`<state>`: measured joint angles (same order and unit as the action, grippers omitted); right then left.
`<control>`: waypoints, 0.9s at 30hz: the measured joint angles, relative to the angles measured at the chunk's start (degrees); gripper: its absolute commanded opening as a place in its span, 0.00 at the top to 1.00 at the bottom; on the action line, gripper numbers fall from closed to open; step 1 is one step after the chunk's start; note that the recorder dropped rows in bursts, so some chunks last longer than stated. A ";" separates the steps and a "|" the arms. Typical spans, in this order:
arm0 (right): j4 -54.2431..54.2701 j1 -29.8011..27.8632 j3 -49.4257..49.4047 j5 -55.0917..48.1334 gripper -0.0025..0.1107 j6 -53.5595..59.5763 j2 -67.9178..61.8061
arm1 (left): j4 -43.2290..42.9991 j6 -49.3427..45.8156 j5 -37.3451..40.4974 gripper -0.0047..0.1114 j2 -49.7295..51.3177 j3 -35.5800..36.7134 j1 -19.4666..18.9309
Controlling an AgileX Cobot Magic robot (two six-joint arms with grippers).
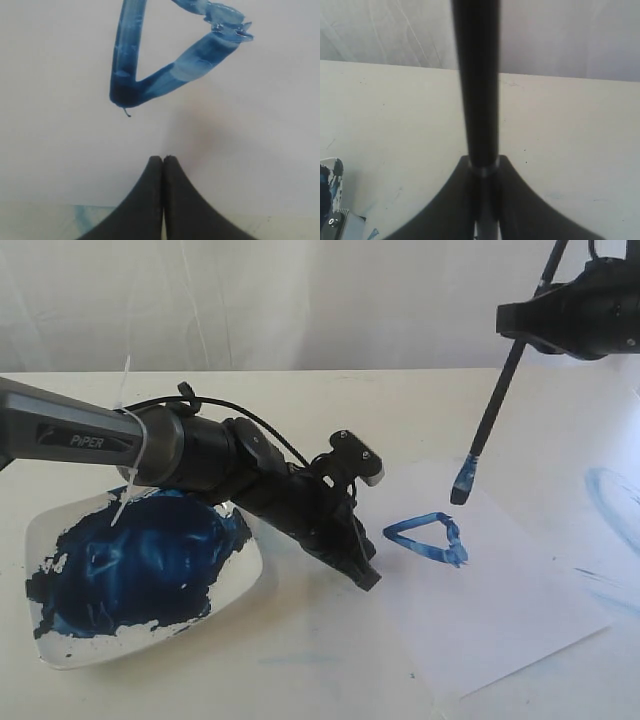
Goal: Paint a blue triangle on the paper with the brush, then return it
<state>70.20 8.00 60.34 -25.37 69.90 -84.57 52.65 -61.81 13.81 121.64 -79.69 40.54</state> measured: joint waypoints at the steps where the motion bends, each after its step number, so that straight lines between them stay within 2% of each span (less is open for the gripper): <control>1: 0.53 0.00 0.00 0.00 0.98 0.69 -0.54 | 0.00 0.00 0.00 0.96 0.00 0.00 0.00; 9: 8.77 0.00 0.00 -0.13 0.98 9.01 -4.31 | 0.00 0.00 0.00 0.96 0.00 0.00 0.00; 27: 15.90 0.00 0.00 -0.13 0.98 17.53 -7.09 | 0.00 0.00 0.00 0.96 0.00 0.00 0.00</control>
<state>86.11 8.00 60.34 -25.51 87.43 -91.65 52.65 -61.81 13.81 121.64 -79.69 40.54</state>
